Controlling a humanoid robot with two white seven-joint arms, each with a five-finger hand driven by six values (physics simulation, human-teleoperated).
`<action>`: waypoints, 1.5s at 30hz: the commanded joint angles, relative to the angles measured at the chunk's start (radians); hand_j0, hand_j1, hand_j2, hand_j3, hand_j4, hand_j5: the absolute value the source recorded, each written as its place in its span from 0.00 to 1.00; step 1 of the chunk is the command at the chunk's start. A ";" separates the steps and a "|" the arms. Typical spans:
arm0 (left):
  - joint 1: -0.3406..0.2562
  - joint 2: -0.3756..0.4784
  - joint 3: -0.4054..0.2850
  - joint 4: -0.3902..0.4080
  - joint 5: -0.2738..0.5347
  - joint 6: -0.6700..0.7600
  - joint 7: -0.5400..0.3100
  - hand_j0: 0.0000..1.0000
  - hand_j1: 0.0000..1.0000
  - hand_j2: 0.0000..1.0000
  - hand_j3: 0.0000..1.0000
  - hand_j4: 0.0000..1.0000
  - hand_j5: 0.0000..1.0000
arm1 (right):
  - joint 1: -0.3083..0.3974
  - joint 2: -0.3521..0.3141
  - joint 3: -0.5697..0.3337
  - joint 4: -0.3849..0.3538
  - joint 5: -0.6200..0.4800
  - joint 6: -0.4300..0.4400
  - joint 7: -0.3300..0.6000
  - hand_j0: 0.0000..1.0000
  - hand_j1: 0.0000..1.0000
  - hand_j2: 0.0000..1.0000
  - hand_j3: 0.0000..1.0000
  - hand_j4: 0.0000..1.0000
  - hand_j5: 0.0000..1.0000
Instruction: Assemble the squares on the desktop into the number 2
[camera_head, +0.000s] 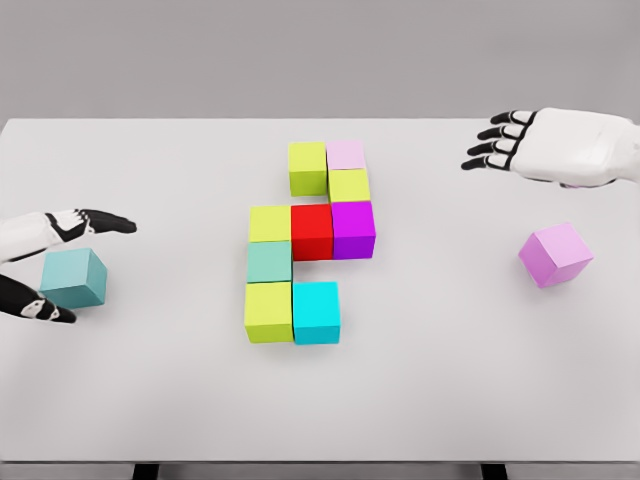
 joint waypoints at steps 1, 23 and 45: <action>0.000 0.009 -0.001 -0.002 0.008 0.002 0.001 1.00 1.00 1.00 1.00 1.00 1.00 | 0.000 -0.001 0.000 -0.001 -0.003 0.002 0.000 1.00 1.00 1.00 1.00 1.00 1.00; 0.118 -0.112 0.169 0.017 -0.058 0.136 -0.004 0.99 0.99 0.99 0.99 0.99 0.99 | 0.074 -0.168 0.169 0.104 -0.339 0.002 0.000 1.00 1.00 1.00 1.00 1.00 1.00; 0.110 -0.167 0.131 0.136 -0.123 0.222 -0.010 0.99 0.99 0.99 0.99 0.99 0.99 | 0.080 -0.057 0.196 0.381 -0.353 0.002 0.000 1.00 1.00 1.00 1.00 1.00 1.00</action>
